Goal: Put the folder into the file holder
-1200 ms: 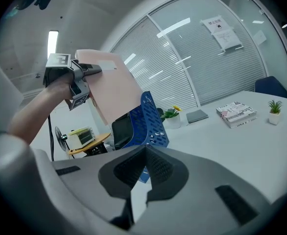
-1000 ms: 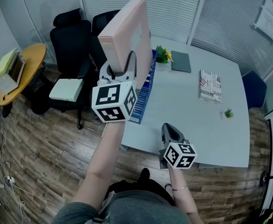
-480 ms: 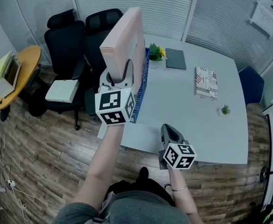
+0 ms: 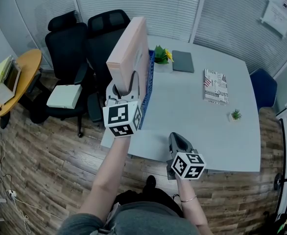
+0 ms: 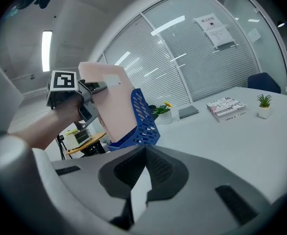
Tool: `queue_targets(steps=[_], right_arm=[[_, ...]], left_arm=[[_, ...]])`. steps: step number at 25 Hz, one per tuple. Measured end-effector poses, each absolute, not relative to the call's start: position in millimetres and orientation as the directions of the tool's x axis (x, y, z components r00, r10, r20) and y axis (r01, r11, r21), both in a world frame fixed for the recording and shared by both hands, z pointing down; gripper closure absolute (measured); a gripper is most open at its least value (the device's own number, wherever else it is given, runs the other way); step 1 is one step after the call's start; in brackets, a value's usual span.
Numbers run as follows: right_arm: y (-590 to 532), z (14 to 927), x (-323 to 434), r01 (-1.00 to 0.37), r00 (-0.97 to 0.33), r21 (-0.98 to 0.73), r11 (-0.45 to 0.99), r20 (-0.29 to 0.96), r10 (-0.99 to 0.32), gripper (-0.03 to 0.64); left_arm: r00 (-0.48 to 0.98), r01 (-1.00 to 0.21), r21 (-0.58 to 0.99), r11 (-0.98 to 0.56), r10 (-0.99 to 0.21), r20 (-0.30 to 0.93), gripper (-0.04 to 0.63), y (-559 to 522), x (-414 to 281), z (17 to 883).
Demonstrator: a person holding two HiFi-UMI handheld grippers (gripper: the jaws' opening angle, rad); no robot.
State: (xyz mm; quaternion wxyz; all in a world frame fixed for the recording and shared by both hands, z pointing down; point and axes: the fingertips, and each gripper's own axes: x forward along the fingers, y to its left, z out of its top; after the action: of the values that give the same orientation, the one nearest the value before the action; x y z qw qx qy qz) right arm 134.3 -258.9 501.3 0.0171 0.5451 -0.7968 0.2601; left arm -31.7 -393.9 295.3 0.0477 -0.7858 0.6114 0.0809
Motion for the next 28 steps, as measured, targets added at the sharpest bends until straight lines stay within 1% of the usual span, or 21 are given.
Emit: queue_targets(steps=[28], right_arm=[[-266.7, 512.3, 137.9, -0.880, -0.401, -0.400, 0.257, 0.333, -0.853, 0.611]], left_arm=[[0.187, -0.976, 0.053, -0.210, -0.942, -0.280, 0.451, -381.0, -35.1, 310.5]])
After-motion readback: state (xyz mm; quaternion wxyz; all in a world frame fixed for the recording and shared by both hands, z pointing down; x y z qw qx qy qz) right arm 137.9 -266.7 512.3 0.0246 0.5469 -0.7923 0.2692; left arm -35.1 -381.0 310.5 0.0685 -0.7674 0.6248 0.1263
